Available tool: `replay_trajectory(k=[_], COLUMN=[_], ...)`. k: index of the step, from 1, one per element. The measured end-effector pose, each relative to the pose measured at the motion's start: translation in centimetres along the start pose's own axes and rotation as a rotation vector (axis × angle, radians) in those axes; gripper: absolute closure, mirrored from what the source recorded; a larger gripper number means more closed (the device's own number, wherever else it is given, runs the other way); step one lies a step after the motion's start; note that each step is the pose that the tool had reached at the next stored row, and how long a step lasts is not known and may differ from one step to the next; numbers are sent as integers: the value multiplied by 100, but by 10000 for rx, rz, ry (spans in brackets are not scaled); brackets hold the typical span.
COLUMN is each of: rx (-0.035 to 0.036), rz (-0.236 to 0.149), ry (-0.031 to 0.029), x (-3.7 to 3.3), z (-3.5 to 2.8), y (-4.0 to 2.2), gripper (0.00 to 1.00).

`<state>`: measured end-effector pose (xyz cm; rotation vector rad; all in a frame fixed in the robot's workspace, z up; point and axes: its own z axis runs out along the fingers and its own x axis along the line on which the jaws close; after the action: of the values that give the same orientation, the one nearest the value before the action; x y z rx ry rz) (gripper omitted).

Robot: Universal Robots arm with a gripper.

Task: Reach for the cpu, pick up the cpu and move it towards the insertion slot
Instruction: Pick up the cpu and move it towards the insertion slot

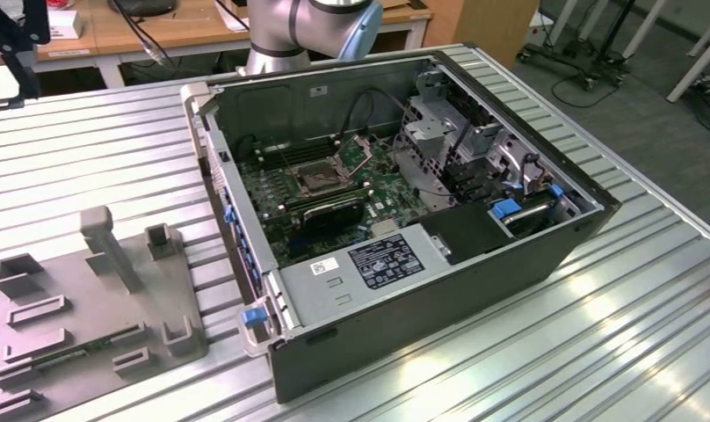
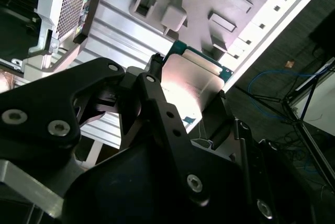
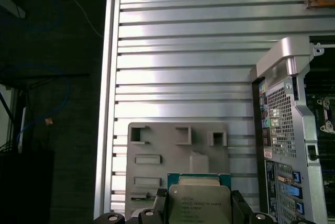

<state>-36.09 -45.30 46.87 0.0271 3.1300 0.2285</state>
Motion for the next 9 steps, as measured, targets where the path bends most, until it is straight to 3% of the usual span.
replay_trajectory(k=[9], rx=[0], rz=[0], ry=[0], x=[-77], z=[3], y=[1], gripper=[45])
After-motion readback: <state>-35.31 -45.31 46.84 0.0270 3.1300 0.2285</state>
